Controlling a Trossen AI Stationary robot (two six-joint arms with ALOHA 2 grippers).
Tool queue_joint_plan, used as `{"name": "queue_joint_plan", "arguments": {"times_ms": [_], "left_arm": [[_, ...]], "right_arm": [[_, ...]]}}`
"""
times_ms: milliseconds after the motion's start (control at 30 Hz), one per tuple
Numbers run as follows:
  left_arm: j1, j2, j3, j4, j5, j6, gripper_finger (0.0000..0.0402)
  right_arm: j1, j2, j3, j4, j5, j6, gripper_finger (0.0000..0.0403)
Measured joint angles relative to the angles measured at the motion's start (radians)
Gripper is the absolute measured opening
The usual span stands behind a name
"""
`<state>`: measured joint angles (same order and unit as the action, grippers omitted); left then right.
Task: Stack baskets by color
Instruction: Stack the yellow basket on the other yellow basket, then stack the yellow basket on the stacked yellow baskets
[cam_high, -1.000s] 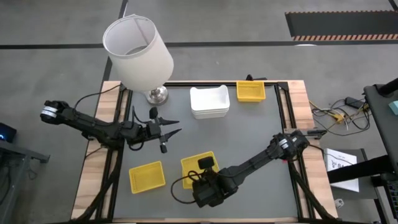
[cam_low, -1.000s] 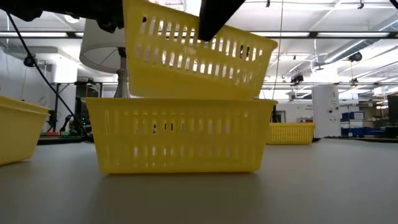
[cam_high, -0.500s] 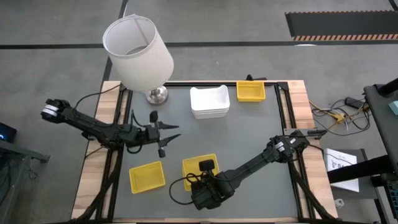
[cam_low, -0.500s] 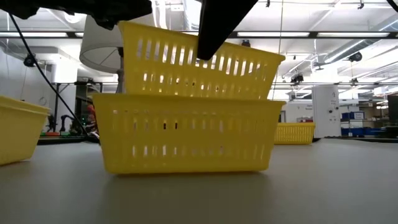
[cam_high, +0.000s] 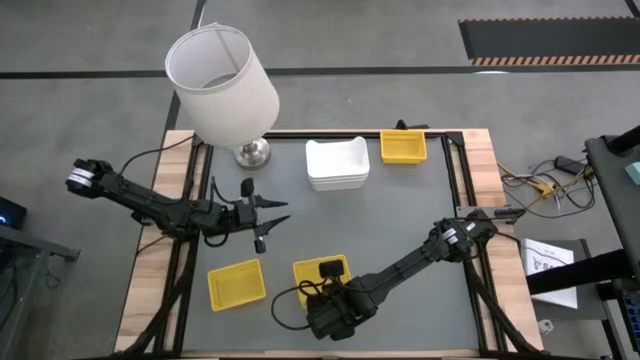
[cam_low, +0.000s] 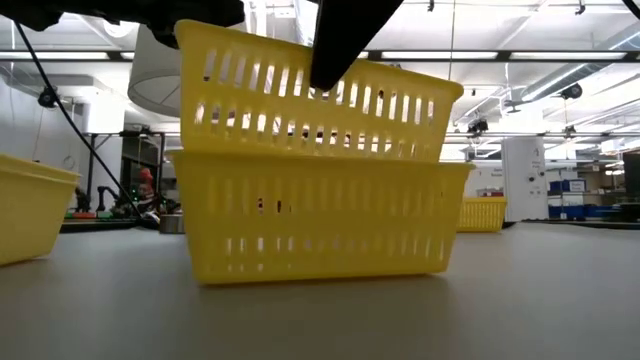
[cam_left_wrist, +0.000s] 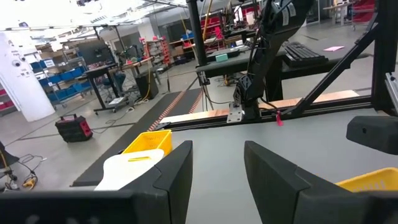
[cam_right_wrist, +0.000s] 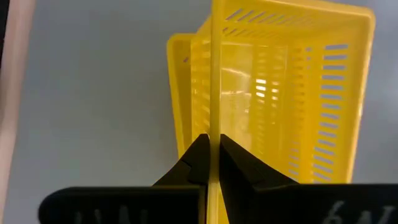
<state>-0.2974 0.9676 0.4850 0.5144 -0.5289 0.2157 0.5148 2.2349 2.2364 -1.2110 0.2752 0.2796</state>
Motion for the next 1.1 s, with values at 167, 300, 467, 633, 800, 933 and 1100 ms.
{"name": "queue_joint_plan", "arguments": {"times_ms": [167, 300, 467, 633, 800, 933, 1100], "left_arm": [[0.0, 0.0, 0.0, 0.0, 0.0, 0.0, 0.0129], [0.0, 0.0, 0.0, 0.0, 0.0, 0.0, 0.0129], [-0.006, 0.0, 0.0, 0.0, 0.0, -0.001, 0.0129], [-0.008, 0.0, 0.0, 0.0, 0.0, -0.001, 0.0129], [-0.013, 0.0, 0.0, -0.001, 0.001, -0.002, 0.0129], [-0.017, 0.0, -0.001, -0.001, 0.0, -0.003, 0.0129], [-0.047, 0.001, -0.002, -0.012, 0.002, -0.004, 0.0129]], "right_arm": [[0.002, 0.0, 0.0, -0.001, -0.029, -0.02, 0.0034], [0.004, 0.0, 0.0, -0.001, -0.032, -0.029, 0.0058], [0.004, 0.0, 0.0, -0.002, -0.032, -0.018, 0.0088], [0.004, 0.0, 0.0, -0.003, -0.032, -0.003, 0.0113], [0.006, 0.0, 0.0, -0.004, -0.048, -0.002, 0.013], [0.012, -0.011, -0.001, -0.008, -0.047, -0.031, 0.0134], [0.036, -0.06, -0.035, -0.013, 0.033, -0.124, 0.0122]]}}
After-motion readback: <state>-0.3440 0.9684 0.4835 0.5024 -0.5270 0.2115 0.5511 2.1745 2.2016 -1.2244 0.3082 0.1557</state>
